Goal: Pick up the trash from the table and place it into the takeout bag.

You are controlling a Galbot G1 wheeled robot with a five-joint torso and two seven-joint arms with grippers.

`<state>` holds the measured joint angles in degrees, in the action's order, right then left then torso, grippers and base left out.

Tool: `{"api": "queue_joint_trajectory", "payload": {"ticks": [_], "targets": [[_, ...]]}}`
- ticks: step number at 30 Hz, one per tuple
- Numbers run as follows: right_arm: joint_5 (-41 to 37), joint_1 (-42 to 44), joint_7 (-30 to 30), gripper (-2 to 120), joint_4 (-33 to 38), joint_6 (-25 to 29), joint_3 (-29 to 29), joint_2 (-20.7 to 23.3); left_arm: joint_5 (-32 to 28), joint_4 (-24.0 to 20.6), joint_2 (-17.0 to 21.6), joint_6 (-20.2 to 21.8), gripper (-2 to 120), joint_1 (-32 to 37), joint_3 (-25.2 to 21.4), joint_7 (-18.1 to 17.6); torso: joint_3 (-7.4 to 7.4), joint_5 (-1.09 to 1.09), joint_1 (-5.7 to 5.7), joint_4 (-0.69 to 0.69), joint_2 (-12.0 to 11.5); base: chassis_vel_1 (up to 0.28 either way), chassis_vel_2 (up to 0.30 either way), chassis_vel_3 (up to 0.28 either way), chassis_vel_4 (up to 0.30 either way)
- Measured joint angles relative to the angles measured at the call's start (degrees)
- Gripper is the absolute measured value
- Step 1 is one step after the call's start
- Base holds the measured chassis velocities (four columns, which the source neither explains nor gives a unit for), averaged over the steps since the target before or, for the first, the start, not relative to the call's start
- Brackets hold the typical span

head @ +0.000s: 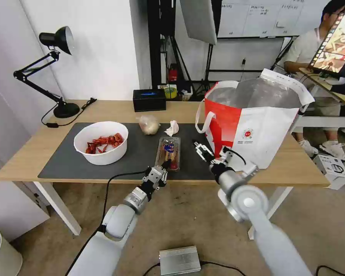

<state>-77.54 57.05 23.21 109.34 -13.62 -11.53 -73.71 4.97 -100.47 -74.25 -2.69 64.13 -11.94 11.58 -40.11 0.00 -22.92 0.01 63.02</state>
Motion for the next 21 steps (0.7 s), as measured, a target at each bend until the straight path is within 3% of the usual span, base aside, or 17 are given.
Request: {"api": "queue_joint_trajectory", "payload": {"ticks": [21], "targets": [[1.4, -3.5, 0.5, 100, -8.0, -0.6, 2.2, -6.8, 0.0, 1.4, -1.6, -0.3, 0, 0.4, -0.1, -0.1, 0.0, 0.0, 0.01, 0.0, 0.0, 0.0, 0.0, 0.0, 0.0]]}}
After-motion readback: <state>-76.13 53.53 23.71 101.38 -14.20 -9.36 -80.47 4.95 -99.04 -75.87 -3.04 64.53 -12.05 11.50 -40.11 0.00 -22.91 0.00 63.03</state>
